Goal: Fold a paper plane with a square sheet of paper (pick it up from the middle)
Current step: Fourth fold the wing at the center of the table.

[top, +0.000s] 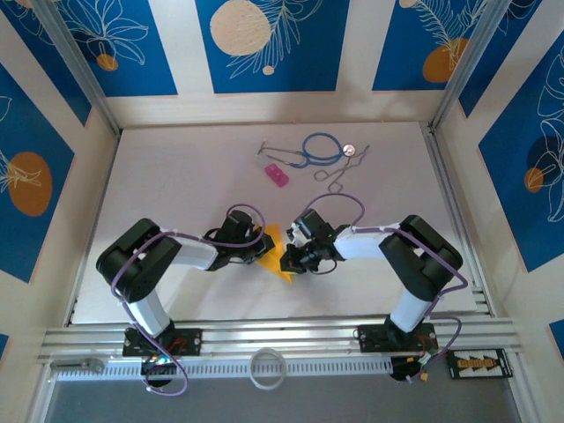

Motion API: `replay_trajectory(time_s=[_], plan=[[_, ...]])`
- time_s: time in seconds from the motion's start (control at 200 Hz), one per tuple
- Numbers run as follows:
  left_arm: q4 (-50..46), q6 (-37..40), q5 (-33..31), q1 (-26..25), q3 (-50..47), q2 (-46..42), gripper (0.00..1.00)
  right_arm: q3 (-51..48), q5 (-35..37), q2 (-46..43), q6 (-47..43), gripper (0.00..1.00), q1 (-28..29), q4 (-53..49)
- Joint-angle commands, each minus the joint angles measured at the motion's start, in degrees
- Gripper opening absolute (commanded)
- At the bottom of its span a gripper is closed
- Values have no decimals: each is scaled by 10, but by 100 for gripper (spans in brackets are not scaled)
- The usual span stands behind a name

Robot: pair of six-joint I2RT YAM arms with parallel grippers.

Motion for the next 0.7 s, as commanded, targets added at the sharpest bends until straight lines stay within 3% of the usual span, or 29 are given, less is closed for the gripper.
replay_trajectory(time_s=[0.0,0.25,0.41,0.565,0.695], plan=[[-63,1,-36,9,-17,6,0,-23,-7,8,8,4,-2,-3],[-64,18,-30,9,-9,-14,0,-47,-9,2,12,3,-9,8],[-90,67,-20,7,10,-60,7,-52,-15,11,18,1,-15,20],[-149,108,-19,-10,20,-96,6,-52,-18,19,23,0,-20,20],[-143,115,12,-22,21,-93,5,-50,-19,22,24,0,-22,19]])
